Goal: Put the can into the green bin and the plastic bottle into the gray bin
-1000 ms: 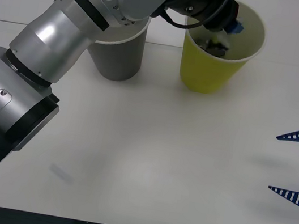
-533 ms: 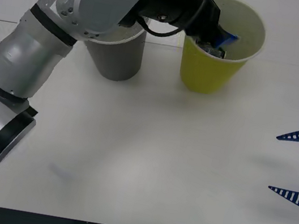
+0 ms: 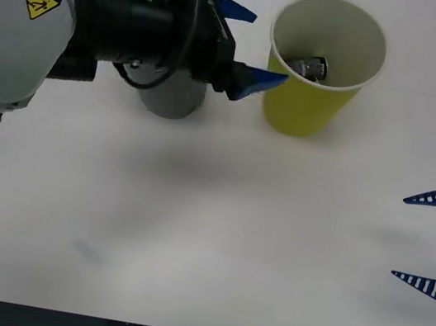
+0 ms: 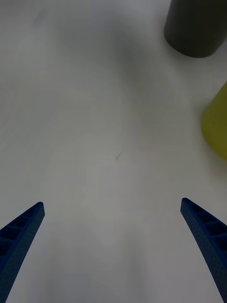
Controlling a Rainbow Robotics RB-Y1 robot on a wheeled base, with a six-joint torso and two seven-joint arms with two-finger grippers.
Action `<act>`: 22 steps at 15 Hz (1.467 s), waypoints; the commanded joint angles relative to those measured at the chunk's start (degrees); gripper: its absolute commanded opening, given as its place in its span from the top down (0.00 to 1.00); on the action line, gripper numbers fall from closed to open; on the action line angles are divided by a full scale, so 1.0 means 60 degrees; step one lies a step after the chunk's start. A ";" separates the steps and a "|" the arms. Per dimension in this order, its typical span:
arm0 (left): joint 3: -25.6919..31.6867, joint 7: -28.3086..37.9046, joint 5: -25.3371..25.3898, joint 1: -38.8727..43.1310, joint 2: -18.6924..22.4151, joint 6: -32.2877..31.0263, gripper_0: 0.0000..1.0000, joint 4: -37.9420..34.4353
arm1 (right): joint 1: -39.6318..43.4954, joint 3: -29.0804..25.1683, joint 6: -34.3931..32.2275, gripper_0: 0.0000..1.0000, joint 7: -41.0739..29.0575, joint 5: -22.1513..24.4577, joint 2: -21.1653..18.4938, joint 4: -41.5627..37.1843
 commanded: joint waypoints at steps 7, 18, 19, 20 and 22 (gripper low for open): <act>0.1610 -0.2984 0.3336 0.3434 0.2363 0.0000 0.00 -0.1683 | 0.0000 0.0000 0.0000 0.00 0.0000 0.0000 0.0000 0.0000; 0.2314 -0.6426 0.5445 0.6335 0.5322 0.0747 0.00 -0.1727 | 0.0000 0.0000 0.0000 0.00 0.0000 0.0000 0.0000 0.0000; 0.2314 -0.6470 0.5504 0.6481 0.5469 0.0761 0.00 -0.1727 | 0.0000 0.0000 0.0000 0.00 0.0000 0.0000 0.0000 0.0000; 0.2314 -0.6529 0.5504 0.6642 0.5630 0.0761 0.00 -0.1713 | 0.0000 0.0000 0.0000 0.00 0.0000 0.0000 0.0000 0.0000; 0.2328 -0.6660 0.5504 0.6921 0.5923 0.0849 0.00 -0.1727 | 0.0000 0.0000 0.0000 0.00 0.0000 0.0000 0.0000 0.0000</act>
